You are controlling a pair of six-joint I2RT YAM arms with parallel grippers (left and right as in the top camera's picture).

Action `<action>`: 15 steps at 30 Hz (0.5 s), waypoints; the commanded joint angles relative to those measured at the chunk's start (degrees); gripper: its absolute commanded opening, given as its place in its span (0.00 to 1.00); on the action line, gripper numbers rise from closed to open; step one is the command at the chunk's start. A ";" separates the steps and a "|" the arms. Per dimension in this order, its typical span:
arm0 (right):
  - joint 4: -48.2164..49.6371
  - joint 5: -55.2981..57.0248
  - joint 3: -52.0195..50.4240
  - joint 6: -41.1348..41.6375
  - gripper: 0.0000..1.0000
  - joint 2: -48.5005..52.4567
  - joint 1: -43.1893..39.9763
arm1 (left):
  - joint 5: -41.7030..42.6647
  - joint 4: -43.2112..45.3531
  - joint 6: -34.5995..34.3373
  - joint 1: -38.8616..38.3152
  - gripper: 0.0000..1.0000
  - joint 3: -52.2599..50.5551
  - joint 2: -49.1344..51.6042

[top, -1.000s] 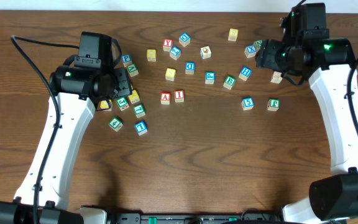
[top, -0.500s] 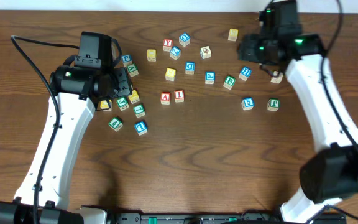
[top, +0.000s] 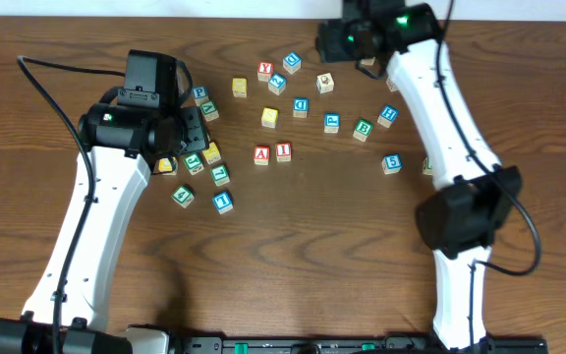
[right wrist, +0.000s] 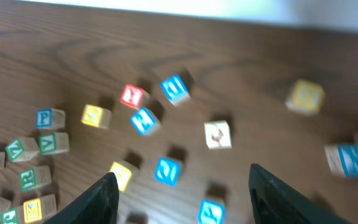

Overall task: Spell out AI2
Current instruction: 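Move the right gripper forward over the blue-lettered 2 block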

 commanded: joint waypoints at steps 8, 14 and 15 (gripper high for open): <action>6.12 2.19 5.18 -10.05 0.63 12.17 5.99 | -0.11 -0.66 -1.84 0.24 0.54 0.09 -0.02; 6.64 5.55 5.18 -15.82 0.55 17.29 7.69 | -0.11 -1.42 -1.86 0.24 0.54 0.09 -0.02; 6.88 5.68 5.18 -16.68 0.54 17.88 7.80 | -0.11 -1.51 -1.84 0.24 0.54 0.09 -0.02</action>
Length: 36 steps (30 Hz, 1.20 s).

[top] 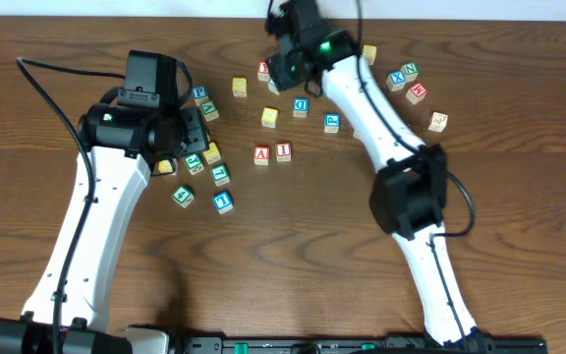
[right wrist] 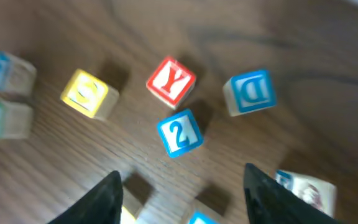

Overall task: Spell out AI2
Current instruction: 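Move the right gripper forward over the blue-lettered 2 block, then lower the open right gripper around the blue 2 block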

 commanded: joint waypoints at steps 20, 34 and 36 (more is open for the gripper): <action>8.09 -0.28 -0.87 -5.33 0.58 4.66 1.31 | -0.11 -0.28 -0.55 0.24 0.54 0.09 -0.02; 13.92 1.11 -6.82 -4.83 0.58 4.66 1.25 | -0.13 -0.26 -0.55 0.24 0.54 0.09 -0.02; 14.23 1.51 -6.84 -4.61 0.57 4.66 1.25 | -0.11 -0.26 -0.52 0.24 0.54 0.09 -0.02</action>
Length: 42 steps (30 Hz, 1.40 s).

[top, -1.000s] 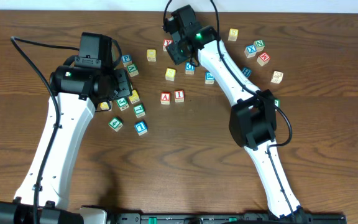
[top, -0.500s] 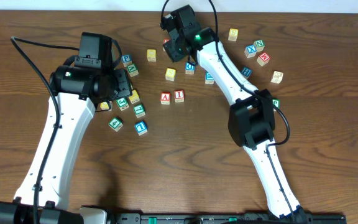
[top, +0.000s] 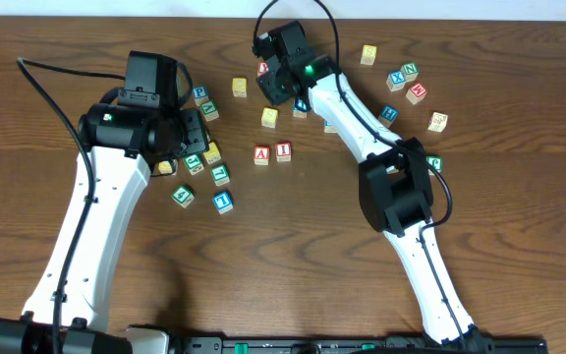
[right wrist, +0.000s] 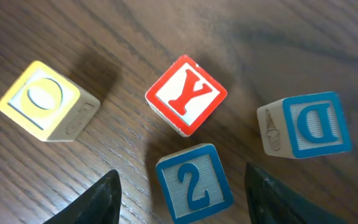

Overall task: Spell out AI2
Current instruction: 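Lower the open right gripper around the blue 2 block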

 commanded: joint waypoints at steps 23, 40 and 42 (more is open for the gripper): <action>5.16 2.19 -3.76 2.97 0.48 0.70 0.24 | -0.37 -0.13 -0.52 0.24 0.54 0.09 -0.02; 5.53 3.82 -3.74 4.85 0.36 0.70 0.26 | -0.57 -0.13 -0.52 0.24 0.54 0.09 -0.02; 5.51 3.82 -3.74 4.92 0.35 0.66 0.24 | -0.55 -0.13 -0.52 0.24 0.54 0.09 -0.02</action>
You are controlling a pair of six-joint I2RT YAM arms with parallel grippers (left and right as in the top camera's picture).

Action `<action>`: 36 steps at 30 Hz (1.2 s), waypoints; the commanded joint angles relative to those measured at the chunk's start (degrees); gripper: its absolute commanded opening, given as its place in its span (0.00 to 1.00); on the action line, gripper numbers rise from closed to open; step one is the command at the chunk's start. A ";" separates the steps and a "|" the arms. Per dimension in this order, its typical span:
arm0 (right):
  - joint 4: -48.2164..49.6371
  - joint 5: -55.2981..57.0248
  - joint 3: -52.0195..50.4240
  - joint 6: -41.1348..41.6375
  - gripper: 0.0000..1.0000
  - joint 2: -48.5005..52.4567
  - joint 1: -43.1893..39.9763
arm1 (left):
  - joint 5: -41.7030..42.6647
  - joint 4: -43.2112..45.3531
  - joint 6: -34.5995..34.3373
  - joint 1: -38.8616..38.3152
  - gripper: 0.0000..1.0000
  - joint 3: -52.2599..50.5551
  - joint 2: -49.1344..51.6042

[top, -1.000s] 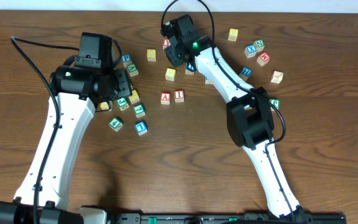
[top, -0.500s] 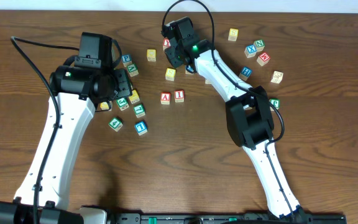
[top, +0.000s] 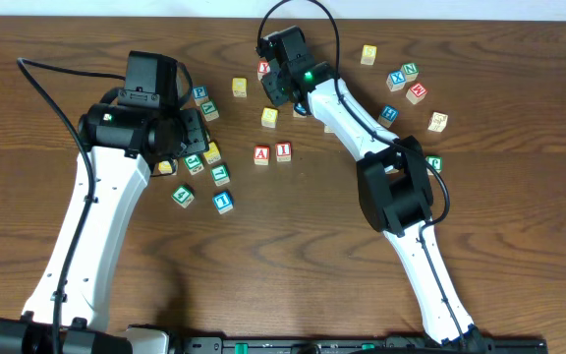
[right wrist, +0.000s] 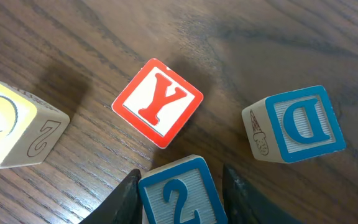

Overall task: Spell out AI2
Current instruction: 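Lower the open right gripper around the blue 2 block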

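The red A block (top: 261,154) and red I block (top: 283,151) lie side by side mid-table. The blue 2 block (right wrist: 179,194) sits on the wood at the back, hidden under the arm in the overhead view. My right gripper (top: 279,87) is down over it, and its dark fingers (right wrist: 128,198) press close on both sides of the 2. A red Y block (right wrist: 157,102) lies just beyond it, a blue D block (right wrist: 297,124) to its right. My left gripper (top: 193,133) hovers over a block cluster, its jaws hidden.
A yellow block (right wrist: 11,132) lies left of the Y. More yellow blocks (top: 270,117) sit near the right gripper. A cluster of green, yellow and blue blocks (top: 214,169) lies by the left arm. Several blocks (top: 406,79) are scattered back right.
My right gripper has come lower over the 2 block and its fingers have narrowed from wide apart to the block's sides. The left arm has not moved.
My right gripper was open, high over the scattered blocks at the back right. Then it was further left, over the Y, 2 and D group. Then it was low with the 2 between its open fingers, and now it is shut on the 2.
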 commanded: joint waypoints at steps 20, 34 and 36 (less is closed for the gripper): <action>-3.10 0.96 -0.17 3.56 0.30 -5.66 0.24 | -0.52 -0.11 -0.52 0.24 0.54 0.09 -0.02; -1.55 0.98 -0.20 4.70 0.50 -3.96 0.24 | -0.52 -0.13 -0.52 0.24 0.54 0.09 -0.02; -1.31 1.11 -0.20 4.83 0.49 -3.13 0.24 | -0.52 -0.13 -0.52 0.24 0.54 0.09 -0.02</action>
